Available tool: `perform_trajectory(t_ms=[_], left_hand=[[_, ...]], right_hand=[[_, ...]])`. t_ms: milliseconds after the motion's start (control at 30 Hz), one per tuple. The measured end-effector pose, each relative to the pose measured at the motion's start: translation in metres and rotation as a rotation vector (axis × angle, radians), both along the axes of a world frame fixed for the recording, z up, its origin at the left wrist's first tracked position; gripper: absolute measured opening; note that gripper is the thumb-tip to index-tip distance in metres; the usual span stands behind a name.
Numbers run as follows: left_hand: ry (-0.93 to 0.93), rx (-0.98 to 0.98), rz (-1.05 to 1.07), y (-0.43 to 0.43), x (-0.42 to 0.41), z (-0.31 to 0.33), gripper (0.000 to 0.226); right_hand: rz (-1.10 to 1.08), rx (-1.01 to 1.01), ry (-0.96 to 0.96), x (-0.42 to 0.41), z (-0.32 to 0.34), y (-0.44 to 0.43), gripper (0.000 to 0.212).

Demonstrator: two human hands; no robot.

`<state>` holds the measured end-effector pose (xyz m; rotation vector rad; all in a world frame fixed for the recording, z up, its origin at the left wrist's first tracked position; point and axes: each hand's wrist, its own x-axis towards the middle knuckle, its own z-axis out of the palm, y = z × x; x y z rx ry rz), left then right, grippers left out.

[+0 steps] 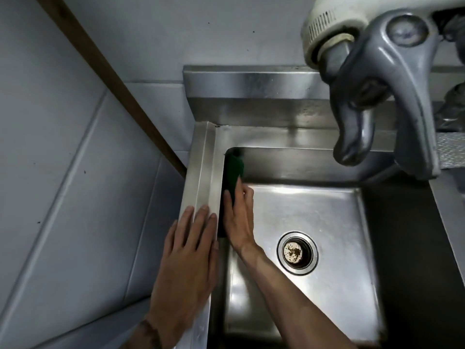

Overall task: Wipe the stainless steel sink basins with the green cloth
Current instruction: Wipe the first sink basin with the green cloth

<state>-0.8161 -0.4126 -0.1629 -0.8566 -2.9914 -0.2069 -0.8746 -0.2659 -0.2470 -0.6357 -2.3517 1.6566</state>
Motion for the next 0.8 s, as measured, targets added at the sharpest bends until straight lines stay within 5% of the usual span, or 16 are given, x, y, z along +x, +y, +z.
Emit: perform_trajectory(t_ms=[167,400,667,800], left_hand=[[-0.018,-0.045,-0.021,-0.001,-0.001,0.001,0.057],[-0.025,-0.041,-0.013,-0.001,-0.003,0.002,0.056],[-0.079,-0.2,-0.062,0.0,-0.003,0.005,0.065],[-0.098,-0.184,-0.057,0.0,-0.003,0.01,0.064]], right_hand=[[0.168,-0.05,-0.086,0.042,0.003,0.004,0.053],[-0.025,-0.13,-0.009,-0.014,0.01,0.004,0.053],[0.194,-0.131,-0.204,0.125,0.006,-0.041,0.047],[0.19,-0.254,-0.255,0.127,0.031,-0.039,0.048]])
